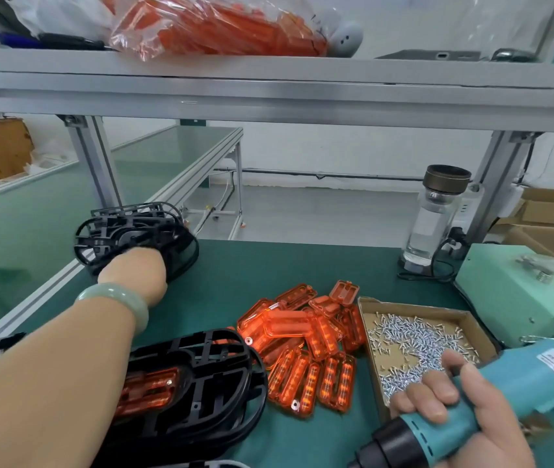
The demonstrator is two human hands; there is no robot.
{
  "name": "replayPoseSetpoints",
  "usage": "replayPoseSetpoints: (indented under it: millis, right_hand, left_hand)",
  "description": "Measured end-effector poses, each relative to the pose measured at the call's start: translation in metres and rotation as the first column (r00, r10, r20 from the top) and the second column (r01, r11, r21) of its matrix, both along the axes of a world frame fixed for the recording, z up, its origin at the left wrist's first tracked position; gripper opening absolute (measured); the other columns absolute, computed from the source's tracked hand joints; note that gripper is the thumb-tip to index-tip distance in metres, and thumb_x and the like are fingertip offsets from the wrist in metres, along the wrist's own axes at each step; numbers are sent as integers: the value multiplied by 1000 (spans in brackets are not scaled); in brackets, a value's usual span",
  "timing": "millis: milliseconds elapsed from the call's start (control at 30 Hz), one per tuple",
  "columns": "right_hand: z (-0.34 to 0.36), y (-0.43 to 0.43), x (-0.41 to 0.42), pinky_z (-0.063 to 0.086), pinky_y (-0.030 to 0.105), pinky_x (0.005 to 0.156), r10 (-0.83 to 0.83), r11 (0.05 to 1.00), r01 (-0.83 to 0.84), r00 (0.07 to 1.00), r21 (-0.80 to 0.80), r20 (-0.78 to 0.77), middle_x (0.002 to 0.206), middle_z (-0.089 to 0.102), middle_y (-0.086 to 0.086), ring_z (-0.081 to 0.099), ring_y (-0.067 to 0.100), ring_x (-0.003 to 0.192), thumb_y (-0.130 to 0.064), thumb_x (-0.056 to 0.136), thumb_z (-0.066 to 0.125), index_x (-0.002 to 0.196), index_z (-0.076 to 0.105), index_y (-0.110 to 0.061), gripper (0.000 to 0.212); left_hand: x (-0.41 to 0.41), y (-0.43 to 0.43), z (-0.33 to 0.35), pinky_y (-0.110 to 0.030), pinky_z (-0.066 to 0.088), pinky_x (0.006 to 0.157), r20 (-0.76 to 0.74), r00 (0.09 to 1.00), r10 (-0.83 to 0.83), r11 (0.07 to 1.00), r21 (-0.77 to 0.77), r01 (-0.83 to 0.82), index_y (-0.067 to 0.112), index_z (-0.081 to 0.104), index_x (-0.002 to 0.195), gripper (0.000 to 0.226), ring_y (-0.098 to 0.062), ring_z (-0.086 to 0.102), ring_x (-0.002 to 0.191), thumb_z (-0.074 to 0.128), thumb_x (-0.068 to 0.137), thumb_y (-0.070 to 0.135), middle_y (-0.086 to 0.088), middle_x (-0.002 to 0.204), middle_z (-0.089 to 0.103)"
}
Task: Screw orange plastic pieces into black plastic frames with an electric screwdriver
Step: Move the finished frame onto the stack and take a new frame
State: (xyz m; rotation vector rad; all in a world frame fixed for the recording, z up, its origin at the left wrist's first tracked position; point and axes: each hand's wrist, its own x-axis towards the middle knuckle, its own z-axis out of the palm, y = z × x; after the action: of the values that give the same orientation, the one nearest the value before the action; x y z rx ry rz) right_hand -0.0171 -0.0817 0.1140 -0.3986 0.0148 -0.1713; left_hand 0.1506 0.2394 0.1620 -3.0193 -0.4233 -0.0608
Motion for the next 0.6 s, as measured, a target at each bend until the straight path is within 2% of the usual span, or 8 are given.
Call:
replayPoseSetpoints:
  millis: [67, 167, 233, 300, 367, 433, 500, 600]
  right_hand:
    - [10, 1, -5, 45, 20, 41, -222, 972, 207, 964, -114, -146, 52, 41, -9, 40, 5, 35, -31, 84, 57, 73, 63, -21, 16]
    - [15, 2, -6, 45, 17, 43, -215, 977, 211, 964, -43, -154, 53, 42, -11, 40, 3, 37, -28, 80, 53, 77, 60, -23, 9]
    - [15, -1, -11, 46, 17, 48, -213, 976, 206, 970, -67, -113, 56, 43, -12, 42, 2, 41, -28, 78, 56, 83, 55, -23, 7]
    - [16, -4, -13, 44, 15, 52, -257, 964, 249, 963, -93, -80, 57, 44, -12, 42, 2, 43, -26, 84, 56, 86, 52, -24, 5]
    - [17, -7, -12, 41, 17, 55, -304, 950, 295, 949, -105, -82, 59, 45, -13, 42, 2, 45, -24, 93, 53, 86, 50, -24, 8]
    - [17, -12, -11, 38, 19, 60, -339, 939, 327, 934, -108, -116, 59, 45, -13, 42, 2, 47, -23, 96, 52, 84, 47, -24, 13]
    - [18, -17, -11, 38, 18, 61, -364, 931, 354, 922, -93, -133, 59, 45, -12, 42, 3, 48, -22, 97, 54, 84, 45, -23, 16]
    - [21, -23, -9, 40, 17, 55, -418, 908, 406, 893, -101, -166, 58, 45, -10, 42, 4, 47, -21, 97, 55, 80, 43, -22, 21]
  left_hand:
    - [-7, -10, 20, -34, 43, 63, 111, 993, -38, 996, -70, 46, 7, 54, 79, 14, -26, 53, 69, 57, 86, 18, -4, 69, 48]
    - [-30, -33, 58, -31, 39, 59, 314, 941, -129, 968, -167, 189, 3, 62, 85, 22, -25, 48, 62, 57, 87, 24, -6, 65, 50]
    - [-56, -51, 82, -28, 39, 52, 462, 869, -178, 902, -275, 332, 10, 67, 80, 21, -23, 54, 59, 60, 87, 28, -5, 64, 58]
    - [-89, -69, 99, -25, 46, 52, 579, 804, -137, 746, -473, 468, 16, 66, 69, 21, -18, 58, 55, 63, 86, 28, -1, 63, 64]
    - [-125, -87, 108, -22, 51, 53, 612, 788, -72, 459, -681, 571, 20, 67, 68, 18, -10, 58, 54, 65, 85, 25, 4, 63, 66]
    - [-164, -103, 109, -13, 46, 48, 584, 801, -130, 221, -771, 598, 21, 68, 74, 12, 1, 57, 55, 64, 86, 23, 10, 64, 67]
    - [-198, -117, 98, -11, 45, 52, 569, 782, -256, 141, -778, 612, 21, 69, 83, 6, 1, 61, 60, 66, 85, 25, 10, 72, 70]
    - [-240, -141, 68, -19, 53, 66, 496, 763, -415, 72, -818, 571, 28, 68, 91, 17, -8, 67, 72, 65, 75, 31, 7, 81, 73]
